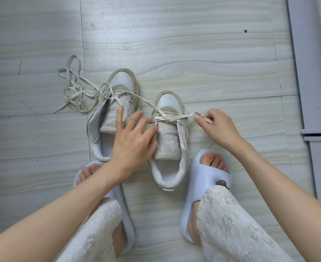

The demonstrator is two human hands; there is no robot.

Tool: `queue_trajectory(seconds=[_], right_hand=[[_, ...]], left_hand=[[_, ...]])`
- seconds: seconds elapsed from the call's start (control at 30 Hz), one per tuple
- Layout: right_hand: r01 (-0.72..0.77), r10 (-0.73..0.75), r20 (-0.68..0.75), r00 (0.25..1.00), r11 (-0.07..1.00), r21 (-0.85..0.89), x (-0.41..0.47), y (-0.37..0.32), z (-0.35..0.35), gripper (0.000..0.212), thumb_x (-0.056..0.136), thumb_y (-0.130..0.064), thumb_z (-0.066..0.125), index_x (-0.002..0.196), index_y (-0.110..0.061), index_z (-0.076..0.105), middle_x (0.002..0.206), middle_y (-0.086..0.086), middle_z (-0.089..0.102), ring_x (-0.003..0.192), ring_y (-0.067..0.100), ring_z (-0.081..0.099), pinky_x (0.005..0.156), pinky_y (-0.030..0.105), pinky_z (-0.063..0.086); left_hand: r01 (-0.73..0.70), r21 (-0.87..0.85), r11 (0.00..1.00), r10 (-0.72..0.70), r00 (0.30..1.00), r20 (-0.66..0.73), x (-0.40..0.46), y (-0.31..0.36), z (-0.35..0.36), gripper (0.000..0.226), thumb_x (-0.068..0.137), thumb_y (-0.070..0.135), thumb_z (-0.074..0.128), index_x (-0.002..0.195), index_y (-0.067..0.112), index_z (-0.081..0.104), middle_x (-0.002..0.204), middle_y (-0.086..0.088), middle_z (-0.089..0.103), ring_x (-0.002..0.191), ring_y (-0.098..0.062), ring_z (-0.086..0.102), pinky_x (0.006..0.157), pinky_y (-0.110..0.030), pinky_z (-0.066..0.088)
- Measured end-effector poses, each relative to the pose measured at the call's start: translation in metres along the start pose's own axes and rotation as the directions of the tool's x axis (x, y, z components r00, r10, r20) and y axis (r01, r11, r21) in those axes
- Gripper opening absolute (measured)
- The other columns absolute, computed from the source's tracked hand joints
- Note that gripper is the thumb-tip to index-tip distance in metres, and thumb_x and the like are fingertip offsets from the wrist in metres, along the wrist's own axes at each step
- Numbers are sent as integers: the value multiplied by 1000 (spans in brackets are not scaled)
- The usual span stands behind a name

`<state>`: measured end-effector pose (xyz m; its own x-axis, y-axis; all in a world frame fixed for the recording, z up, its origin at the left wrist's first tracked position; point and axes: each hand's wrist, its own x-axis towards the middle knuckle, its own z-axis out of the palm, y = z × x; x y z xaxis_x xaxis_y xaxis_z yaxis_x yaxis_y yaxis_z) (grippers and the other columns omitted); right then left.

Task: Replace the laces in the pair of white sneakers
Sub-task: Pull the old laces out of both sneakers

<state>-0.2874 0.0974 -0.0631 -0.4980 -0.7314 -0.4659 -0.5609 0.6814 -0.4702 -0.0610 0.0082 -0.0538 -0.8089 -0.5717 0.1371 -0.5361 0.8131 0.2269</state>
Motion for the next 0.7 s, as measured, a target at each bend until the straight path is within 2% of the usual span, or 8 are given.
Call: queue_trajectory(seconds=[0.13, 0.2, 0.3, 0.4, 0.47, 0.53, 0.6, 0.7], right_hand=[[323, -325, -53, 944, 946, -42, 2, -21, 14, 35, 85, -24, 61, 117, -10, 61, 110, 15, 57, 105, 33, 52, 92, 36, 39], [428, -437, -53, 898, 894, -134, 3, -31, 17, 31, 82, -21, 62, 111, -12, 66, 112, 16, 58, 104, 37, 53, 88, 44, 45], [510, -535, -31, 844, 820, -259, 5, -40, 19, 14, 76, -20, 64, 83, -8, 68, 99, 14, 62, 94, 38, 57, 74, 48, 50], [486, -513, -65, 856, 841, -236, 2, -42, 16, 15, 80, -21, 59, 78, -8, 65, 87, 11, 62, 86, 34, 58, 71, 43, 47], [418, -427, -51, 903, 899, -133, -5, -45, 11, 15, 86, -23, 57, 82, -10, 63, 78, 4, 62, 79, 26, 57, 71, 36, 43], [306, -309, 72, 948, 951, 43, -15, -47, 7, 14, 89, -24, 59, 82, -13, 65, 60, -10, 55, 63, 7, 51, 64, 23, 39], [162, -207, 209, 956, 964, 211, -23, -49, 1, 17, 90, -23, 58, 77, -15, 67, 42, -10, 47, 46, 2, 46, 50, 14, 33], [61, -131, 327, 936, 975, 215, -28, -52, -8, 19, 90, -24, 57, 75, -18, 68, 37, -16, 48, 38, 1, 47, 44, 14, 36]], left_hand=[[0, -38, 999, 5, 993, 115, 39, -8, -1, 26, 86, 13, 48, 107, 12, 63, 113, -7, 63, 116, -33, 52, 106, -55, 29], [-38, -63, 997, 51, 976, 212, 53, -17, 6, 28, 83, 12, 47, 105, 9, 64, 109, -12, 64, 111, -37, 56, 96, -50, 41], [-48, 27, 998, 38, 953, 302, 57, -28, 10, 30, 84, 26, 39, 78, 11, 64, 75, -9, 65, 80, -32, 62, 84, -40, 40], [15, 4, 1000, -16, 969, 246, 55, -26, 2, 29, 83, 29, 44, 72, 12, 63, 64, -4, 63, 68, -29, 58, 75, -35, 35], [60, -153, 986, -23, 973, 229, 49, -21, -9, 24, 86, 28, 51, 78, 11, 64, 69, -4, 63, 72, -29, 57, 66, -35, 41], [96, -276, 956, -10, 955, 298, 41, -15, -23, 23, 89, 29, 53, 82, 12, 66, 76, -3, 62, 80, -27, 57, 63, -35, 45], [116, -332, 936, 18, 927, 375, 32, -5, -32, 25, 92, 31, 53, 85, 13, 69, 86, -2, 61, 87, -25, 58, 69, -37, 48], [141, -304, 942, -12, 920, 391, 30, 7, -32, 29, 94, 35, 48, 91, 14, 67, 96, 0, 60, 97, -21, 55, 72, -33, 44]])
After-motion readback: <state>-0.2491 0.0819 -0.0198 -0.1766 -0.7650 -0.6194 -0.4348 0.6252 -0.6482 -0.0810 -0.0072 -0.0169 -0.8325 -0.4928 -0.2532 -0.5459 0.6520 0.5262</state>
